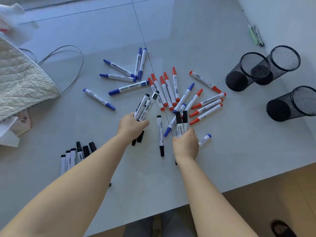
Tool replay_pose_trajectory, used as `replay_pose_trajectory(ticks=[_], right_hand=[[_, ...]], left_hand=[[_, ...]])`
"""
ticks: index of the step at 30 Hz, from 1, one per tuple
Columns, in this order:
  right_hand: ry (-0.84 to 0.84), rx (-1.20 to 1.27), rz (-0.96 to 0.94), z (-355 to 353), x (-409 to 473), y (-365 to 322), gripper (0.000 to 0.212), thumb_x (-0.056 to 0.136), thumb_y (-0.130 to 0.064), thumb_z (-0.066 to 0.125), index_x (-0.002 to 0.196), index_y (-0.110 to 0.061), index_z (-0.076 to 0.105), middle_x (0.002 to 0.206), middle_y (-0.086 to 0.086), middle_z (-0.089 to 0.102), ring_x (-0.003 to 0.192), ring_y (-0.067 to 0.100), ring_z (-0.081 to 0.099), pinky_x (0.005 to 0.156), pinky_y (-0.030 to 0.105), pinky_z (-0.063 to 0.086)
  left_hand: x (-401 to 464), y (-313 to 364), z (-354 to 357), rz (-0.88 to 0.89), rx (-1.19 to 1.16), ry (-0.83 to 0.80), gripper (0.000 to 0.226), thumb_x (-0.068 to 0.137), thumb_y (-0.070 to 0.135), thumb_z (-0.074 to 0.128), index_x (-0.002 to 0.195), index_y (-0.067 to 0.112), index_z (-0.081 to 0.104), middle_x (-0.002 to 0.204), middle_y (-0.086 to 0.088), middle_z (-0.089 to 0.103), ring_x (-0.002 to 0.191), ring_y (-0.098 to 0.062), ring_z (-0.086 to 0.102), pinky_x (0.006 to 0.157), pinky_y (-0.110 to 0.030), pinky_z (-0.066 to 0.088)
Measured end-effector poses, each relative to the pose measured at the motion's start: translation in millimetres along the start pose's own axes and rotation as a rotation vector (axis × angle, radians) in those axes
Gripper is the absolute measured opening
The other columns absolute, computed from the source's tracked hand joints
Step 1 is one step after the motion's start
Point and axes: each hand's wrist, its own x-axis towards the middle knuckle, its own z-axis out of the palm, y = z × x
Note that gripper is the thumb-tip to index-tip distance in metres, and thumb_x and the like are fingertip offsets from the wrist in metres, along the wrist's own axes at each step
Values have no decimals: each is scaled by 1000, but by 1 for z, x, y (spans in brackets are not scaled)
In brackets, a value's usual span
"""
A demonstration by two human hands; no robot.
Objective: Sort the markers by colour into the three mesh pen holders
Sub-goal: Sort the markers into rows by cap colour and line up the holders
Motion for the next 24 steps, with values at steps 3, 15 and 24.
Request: replay_pose_trajectory(ticks=[3, 15, 24], right_hand=[[2, 82, 8, -1, -5, -1, 28, 79, -11, 59, 96, -9, 38, 97, 11, 60, 81, 30, 58, 59, 31, 42], [-75, -3, -219, 13, -22, -25, 18, 80, -22, 59, 90, -8, 55, 87, 9, 63, 71, 24, 52, 57, 28, 40], [-244, 89, -289, 33, -50, -47, 23, 81, -28, 56, 88, -6, 56, 77, 8, 58, 74, 28, 56, 59, 32, 44]], left_hand=[[-5, -6, -1, 4, -110, -11, 13, 72, 26, 61, 84, 20, 60, 69, 0, 55, 55, -17, 48, 51, -26, 43], [-27, -29, -17, -60, -388, -108, 8, 80, 23, 62, 77, 26, 56, 67, 2, 50, 58, -14, 45, 52, -24, 37], [-60, -58, -54, 17, -529, -37, 13, 83, 19, 63, 93, 21, 55, 79, 3, 63, 67, -9, 65, 75, -35, 55]])
